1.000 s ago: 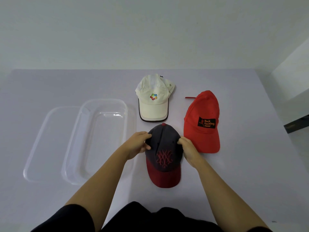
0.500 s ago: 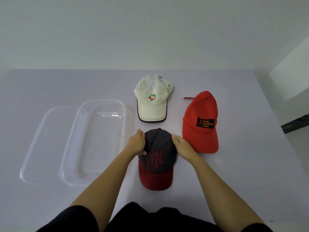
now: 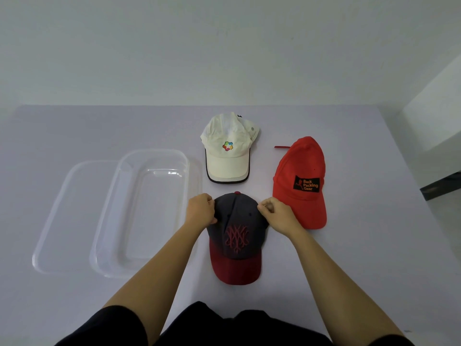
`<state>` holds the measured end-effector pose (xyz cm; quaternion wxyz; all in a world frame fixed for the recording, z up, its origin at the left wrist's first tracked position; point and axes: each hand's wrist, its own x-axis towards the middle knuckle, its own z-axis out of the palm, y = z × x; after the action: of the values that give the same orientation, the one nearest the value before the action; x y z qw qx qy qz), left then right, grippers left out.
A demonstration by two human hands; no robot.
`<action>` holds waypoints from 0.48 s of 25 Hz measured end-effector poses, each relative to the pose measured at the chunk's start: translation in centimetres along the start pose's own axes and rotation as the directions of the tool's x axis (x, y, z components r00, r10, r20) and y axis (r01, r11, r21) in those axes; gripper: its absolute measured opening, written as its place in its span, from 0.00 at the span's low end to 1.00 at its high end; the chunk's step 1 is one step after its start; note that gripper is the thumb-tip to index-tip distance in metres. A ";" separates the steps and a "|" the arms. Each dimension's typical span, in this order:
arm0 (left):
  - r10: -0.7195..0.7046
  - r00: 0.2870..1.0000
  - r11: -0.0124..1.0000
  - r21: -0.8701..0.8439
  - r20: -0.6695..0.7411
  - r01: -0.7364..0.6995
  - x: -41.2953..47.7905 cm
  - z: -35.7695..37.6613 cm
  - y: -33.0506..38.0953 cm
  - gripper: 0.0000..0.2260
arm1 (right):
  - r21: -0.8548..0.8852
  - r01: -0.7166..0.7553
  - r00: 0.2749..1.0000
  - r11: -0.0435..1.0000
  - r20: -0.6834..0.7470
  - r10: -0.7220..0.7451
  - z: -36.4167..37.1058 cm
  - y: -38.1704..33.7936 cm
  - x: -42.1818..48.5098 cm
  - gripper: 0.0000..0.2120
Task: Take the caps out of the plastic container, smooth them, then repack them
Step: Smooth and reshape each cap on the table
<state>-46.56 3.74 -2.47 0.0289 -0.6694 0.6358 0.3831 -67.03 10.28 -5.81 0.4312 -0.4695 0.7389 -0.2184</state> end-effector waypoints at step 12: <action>0.037 0.991 0.992 -0.116 -0.130 -0.053 -0.6 -1.0 0.4 0.13 | -0.108 0.130 0.989 0.986 -0.059 -0.137 -1.0 -0.7 -0.2 0.15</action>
<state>-46.38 3.60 -1.30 -0.0603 -0.6785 0.6274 0.3773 -67.48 10.04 -4.68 0.3658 -0.5321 0.7301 -0.2236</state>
